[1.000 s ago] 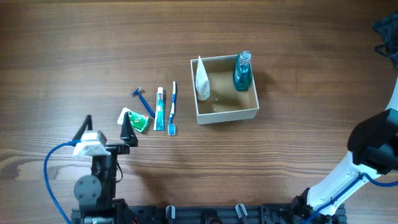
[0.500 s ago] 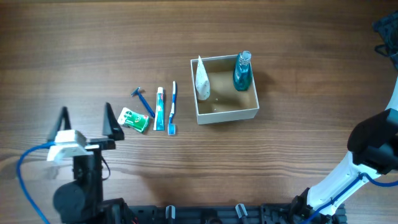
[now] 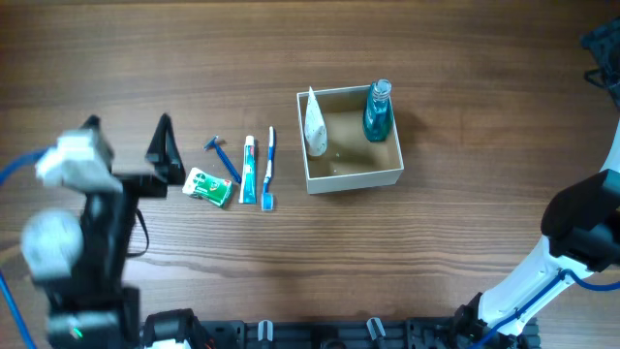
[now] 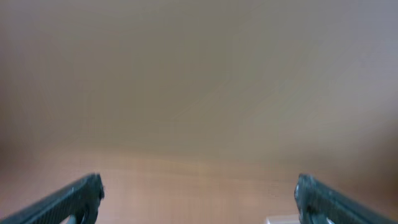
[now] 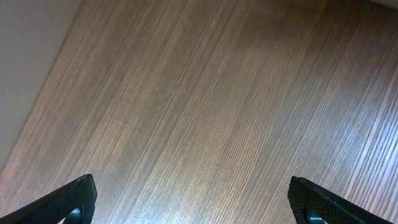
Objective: Pack container
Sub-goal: 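Move the left gripper toward the green Dettol soap bar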
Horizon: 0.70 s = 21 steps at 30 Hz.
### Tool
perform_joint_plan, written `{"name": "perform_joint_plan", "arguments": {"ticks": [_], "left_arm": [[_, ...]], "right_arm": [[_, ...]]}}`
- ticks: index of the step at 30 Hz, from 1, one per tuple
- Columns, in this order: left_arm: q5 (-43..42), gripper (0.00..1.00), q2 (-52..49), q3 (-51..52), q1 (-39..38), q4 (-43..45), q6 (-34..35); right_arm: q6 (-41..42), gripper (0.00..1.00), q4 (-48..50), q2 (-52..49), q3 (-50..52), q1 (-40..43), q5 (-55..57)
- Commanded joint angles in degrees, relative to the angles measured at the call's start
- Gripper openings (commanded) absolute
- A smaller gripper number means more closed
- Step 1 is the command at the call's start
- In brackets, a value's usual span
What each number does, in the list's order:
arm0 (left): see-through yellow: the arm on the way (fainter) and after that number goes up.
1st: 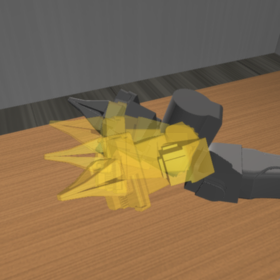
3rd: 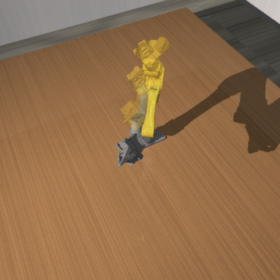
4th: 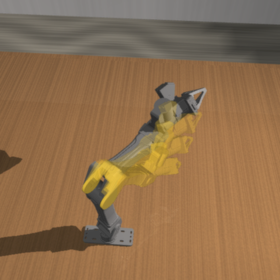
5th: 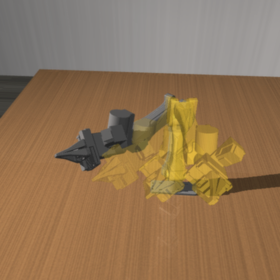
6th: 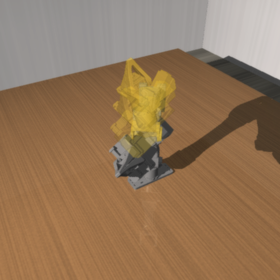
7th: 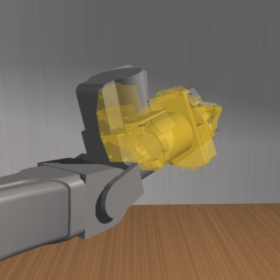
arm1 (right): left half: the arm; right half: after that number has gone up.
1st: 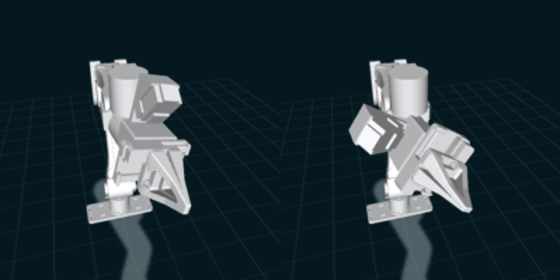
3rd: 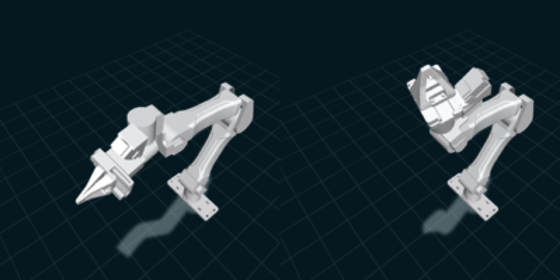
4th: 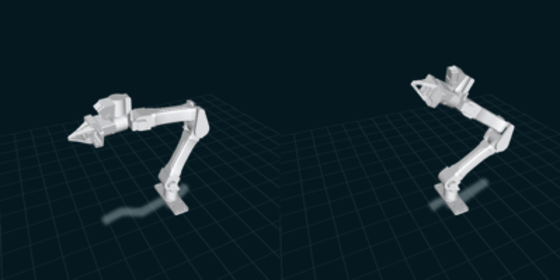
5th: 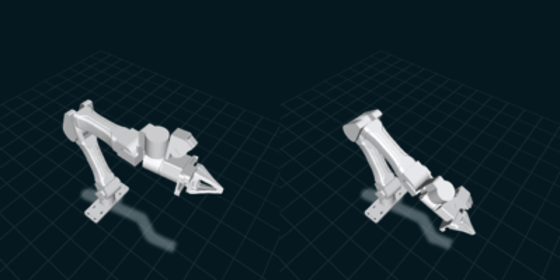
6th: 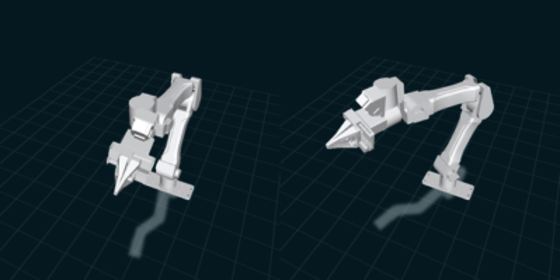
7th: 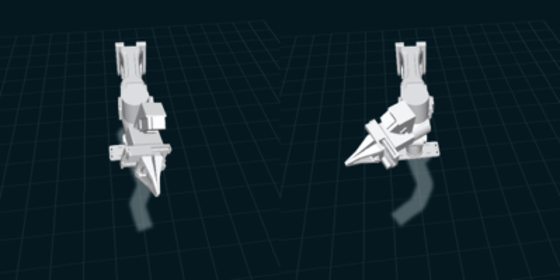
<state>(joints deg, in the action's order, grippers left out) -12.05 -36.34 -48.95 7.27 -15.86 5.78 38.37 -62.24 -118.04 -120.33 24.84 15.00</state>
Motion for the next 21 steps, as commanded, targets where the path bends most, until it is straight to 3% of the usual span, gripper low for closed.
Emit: {"name": "perform_joint_plan", "arguments": {"ticks": [1,4,8,11,13,15,19,21], "left_arm": [[-10.62,1.00,-13.49,-18.23,0.37,-11.63,0.70],[-15.58,1.00,-20.72,-25.38,0.37,-11.85,0.68],[-10.21,1.00,-26.45,-30.99,0.48,-14.27,3.89],[-0.92,1.00,-32.98,-39.04,0.48,-25.68,13.38],[-0.33,1.00,-37.90,-45.07,0.46,-35.63,15.10],[-3.10,1.00,-41.97,-48.54,-0.11,-41.33,15.72],[-15.80,1.00,-45.51,-48.57,-0.81,-41.42,15.74],[-17.33,1.00,-46.90,-48.57,-1.05,-41.20,16.20]], "right_arm": [[0.79,1.00,0.11,-0.70,0.04,-0.22,-0.55],[0.79,1.00,0.11,-0.70,0.04,-0.22,-0.52],[0.79,1.00,0.11,-0.70,0.04,-0.22,-0.52],[0.81,1.00,0.13,-0.70,0.04,-0.22,-0.52],[0.81,1.00,0.11,-0.70,0.04,-0.22,-0.52],[0.81,1.00,0.11,-0.70,0.04,-0.22,-0.52],[0.79,1.00,0.13,-0.70,0.04,-0.22,-0.52],[0.81,1.00,0.13,-0.70,0.04,-0.22,-0.52]]}}
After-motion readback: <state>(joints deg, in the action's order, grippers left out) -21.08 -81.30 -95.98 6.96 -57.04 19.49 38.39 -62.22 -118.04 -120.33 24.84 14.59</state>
